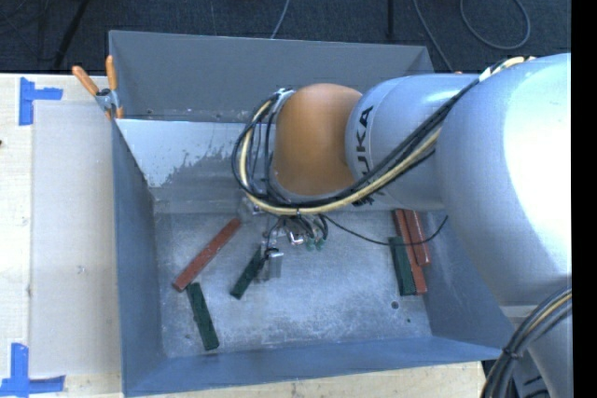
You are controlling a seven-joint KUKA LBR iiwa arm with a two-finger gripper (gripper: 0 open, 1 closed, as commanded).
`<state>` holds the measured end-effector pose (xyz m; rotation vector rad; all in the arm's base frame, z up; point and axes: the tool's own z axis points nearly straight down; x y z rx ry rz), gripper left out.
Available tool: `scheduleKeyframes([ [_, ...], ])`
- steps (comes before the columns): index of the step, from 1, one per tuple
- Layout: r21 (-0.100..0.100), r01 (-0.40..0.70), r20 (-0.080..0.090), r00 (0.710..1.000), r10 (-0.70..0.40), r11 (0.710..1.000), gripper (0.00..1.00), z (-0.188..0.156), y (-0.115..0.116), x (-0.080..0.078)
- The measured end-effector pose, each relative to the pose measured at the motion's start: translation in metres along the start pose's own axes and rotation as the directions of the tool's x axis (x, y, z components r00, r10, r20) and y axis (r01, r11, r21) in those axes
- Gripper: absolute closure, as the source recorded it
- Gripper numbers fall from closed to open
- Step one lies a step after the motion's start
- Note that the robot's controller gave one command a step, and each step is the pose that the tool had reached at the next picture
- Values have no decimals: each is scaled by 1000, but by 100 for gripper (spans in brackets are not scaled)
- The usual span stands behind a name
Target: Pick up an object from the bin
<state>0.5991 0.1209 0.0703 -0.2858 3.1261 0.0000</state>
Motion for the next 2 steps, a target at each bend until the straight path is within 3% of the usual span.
scheduleKeyframes([
  [1, 0, -1, -1, 1000, 1, 1000, 100, 0, 0, 1],
  [2, -2, -4, 7, 1000, 4, 1000, 100, -139, 42, 12],
])
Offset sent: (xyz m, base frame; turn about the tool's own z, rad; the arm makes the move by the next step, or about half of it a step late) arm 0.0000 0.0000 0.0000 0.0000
